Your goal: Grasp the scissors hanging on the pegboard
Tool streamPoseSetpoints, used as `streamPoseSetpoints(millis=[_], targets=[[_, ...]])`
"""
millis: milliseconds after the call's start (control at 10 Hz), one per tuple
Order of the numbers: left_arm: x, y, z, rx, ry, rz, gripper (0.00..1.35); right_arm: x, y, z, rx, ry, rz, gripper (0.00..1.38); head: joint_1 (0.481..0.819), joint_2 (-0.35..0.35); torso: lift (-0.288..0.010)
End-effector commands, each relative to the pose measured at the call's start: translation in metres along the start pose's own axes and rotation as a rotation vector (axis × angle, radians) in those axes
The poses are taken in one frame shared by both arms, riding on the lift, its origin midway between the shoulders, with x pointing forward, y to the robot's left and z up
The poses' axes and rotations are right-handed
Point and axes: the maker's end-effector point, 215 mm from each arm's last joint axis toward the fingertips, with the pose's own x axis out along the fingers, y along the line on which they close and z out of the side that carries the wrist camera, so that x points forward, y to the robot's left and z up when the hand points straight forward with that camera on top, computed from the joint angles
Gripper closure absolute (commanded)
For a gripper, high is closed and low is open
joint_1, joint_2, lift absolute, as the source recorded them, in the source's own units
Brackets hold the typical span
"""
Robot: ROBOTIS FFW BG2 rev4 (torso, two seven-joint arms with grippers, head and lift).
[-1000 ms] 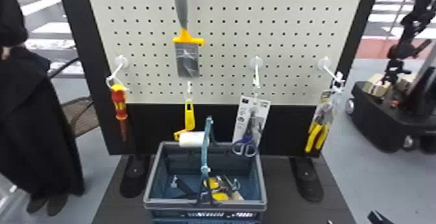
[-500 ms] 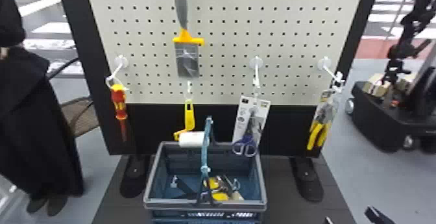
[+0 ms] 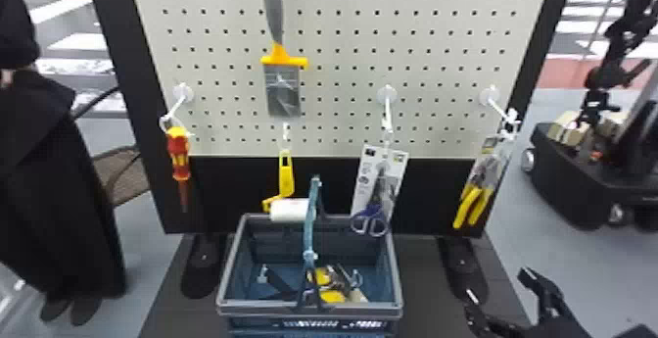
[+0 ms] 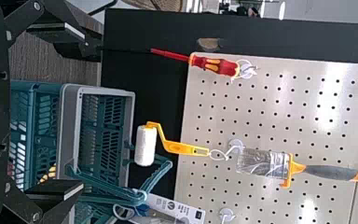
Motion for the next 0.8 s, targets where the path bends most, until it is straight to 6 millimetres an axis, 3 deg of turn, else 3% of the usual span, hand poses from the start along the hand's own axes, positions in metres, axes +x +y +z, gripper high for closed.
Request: streamPoseSetpoints(millis=[0, 400, 700], targets=[[0.0, -0.001, 0.0, -0.002, 0.0, -0.002, 0.19, 0.016, -0.003, -0.001, -0.008, 0.002, 0.02, 0.3, 0.549, 0.0, -0.1], [0.007, -0.007, -0.002, -0.011, -0.005, -0.016, 0.19, 0.077, -0.008, -0.002, -0.012, 0.001, 0.105, 0.29, 0.549, 0.0, -0.1], [0.011, -0.009, -0.004, -0.016, -0.007, -0.023, 0.19, 0.118, 0.009, -0.015, 0.049, 0.02, 0.193, 0.28, 0.549, 0.0, -0.1]])
